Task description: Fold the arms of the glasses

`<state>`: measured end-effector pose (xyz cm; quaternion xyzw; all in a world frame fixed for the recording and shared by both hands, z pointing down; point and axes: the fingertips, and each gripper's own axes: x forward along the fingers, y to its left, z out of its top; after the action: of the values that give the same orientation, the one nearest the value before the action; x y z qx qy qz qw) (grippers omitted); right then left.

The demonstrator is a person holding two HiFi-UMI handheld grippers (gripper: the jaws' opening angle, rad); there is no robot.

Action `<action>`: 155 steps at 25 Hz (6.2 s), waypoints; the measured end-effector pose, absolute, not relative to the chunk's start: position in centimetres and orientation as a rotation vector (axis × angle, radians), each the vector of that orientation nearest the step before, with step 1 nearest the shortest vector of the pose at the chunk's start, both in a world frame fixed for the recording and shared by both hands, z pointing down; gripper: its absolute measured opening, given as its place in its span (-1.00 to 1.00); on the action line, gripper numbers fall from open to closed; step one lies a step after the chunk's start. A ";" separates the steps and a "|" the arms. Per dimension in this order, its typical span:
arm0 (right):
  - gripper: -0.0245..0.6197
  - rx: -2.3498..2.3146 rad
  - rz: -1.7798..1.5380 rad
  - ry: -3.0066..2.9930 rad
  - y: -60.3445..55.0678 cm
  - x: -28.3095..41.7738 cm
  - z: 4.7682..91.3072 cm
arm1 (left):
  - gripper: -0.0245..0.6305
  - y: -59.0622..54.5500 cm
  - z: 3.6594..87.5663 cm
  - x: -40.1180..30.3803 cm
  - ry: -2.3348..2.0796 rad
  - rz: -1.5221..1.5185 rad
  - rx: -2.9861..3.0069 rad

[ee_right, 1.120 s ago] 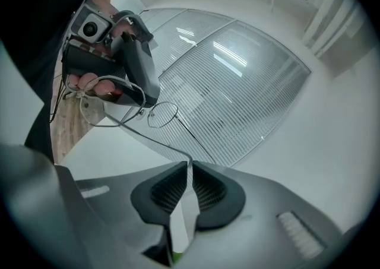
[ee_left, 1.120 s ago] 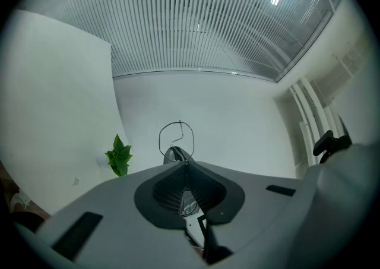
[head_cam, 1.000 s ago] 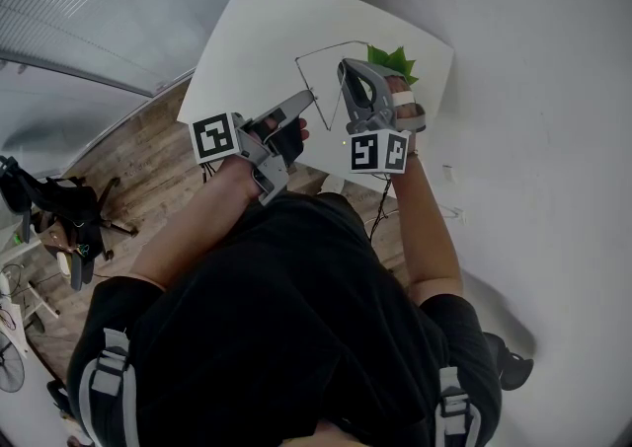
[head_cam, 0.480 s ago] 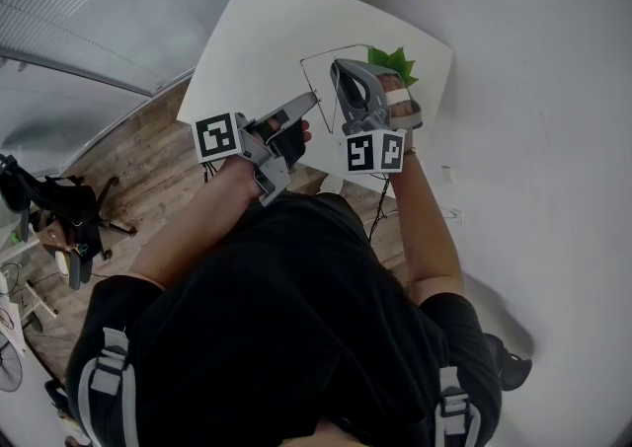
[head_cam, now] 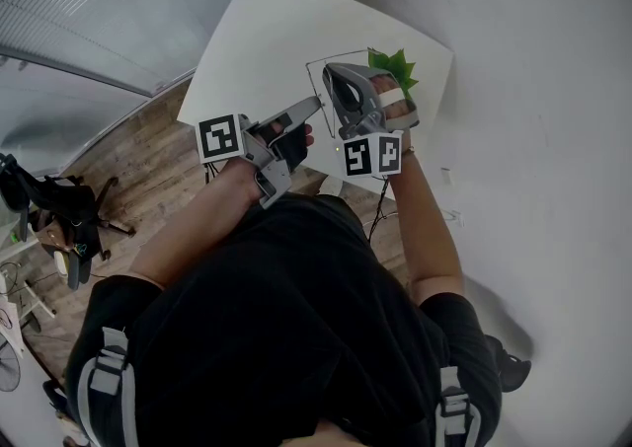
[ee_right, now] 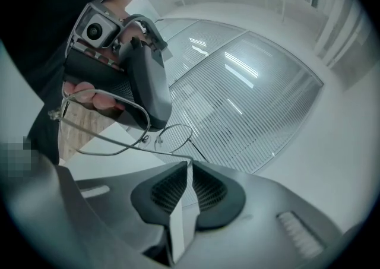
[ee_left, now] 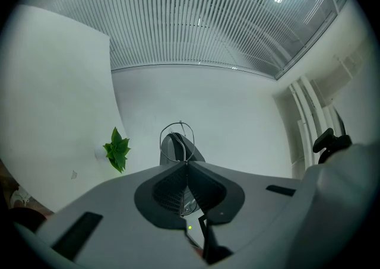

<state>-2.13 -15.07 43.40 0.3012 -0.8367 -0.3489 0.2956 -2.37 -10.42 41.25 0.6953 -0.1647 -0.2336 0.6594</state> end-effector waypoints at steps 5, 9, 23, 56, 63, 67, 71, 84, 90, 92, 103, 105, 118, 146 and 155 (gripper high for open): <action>-0.80 0.760 -0.965 -2.221 -14.8 -2.7 43.5 | -0.88 -10.4 41.2 -2.1 -0.357 -0.523 1.570; -0.80 0.731 -0.982 -2.225 -14.5 -3.2 43.5 | -0.88 -10.3 41.0 -2.1 -0.346 -0.523 1.572; -0.74 0.674 -1.049 -2.196 -13.9 -3.5 43.7 | -0.88 -10.5 41.3 -2.3 -0.348 -0.526 1.570; -0.52 1.062 -0.807 -2.078 -19.5 4.8 43.2 | -0.88 -10.9 42.3 -2.7 -0.415 -0.524 1.570; -0.70 1.053 -0.800 -2.051 -20.3 5.0 43.6 | -0.88 -10.8 41.9 -2.7 -0.415 -0.528 1.573; -0.79 1.057 -0.806 -2.052 -20.5 5.0 43.6 | -0.88 -10.8 42.0 -2.7 -0.420 -0.531 1.570; -0.79 1.055 -0.804 -2.055 -20.3 5.1 44.0 | -0.88 -10.9 42.3 -2.7 -0.430 -0.532 1.572; -0.80 1.058 -0.800 -2.075 -18.1 5.5 44.1 | -0.88 -11.2 42.6 -3.0 -0.464 -0.545 1.585; -0.80 1.053 -0.794 -2.093 -17.2 5.4 44.0 | -0.88 -11.4 42.7 -3.1 -0.481 -0.548 1.590; -0.80 1.048 -0.797 -2.099 -17.0 5.3 44.3 | -0.88 -11.5 43.0 -3.2 -0.488 -0.553 1.589; -0.80 0.992 -0.800 -2.186 -14.4 4.1 44.6 | -0.88 -11.8 43.5 -3.8 -0.537 -0.589 1.598; -0.80 0.978 -0.796 -2.199 -13.7 3.9 44.7 | -0.89 -11.8 43.4 -3.8 -0.543 -0.594 1.600; -0.80 0.885 -0.818 -2.256 -11.0 2.0 44.3 | -0.89 -12.1 42.6 -4.5 -0.577 -0.635 1.606; -0.72 0.705 -0.820 -2.314 -7.7 -0.4 46.0 | -0.89 -12.0 42.6 -4.6 -0.582 -0.644 1.601; -0.65 0.726 -0.762 -2.390 -6.8 0.5 45.3 | -0.89 -12.3 42.7 -4.9 -0.601 -0.647 1.602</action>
<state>0.50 -6.81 45.27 0.2683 -0.8833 -0.2814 0.2620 -4.94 -12.26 42.66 0.6939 -0.2601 -0.2804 0.6101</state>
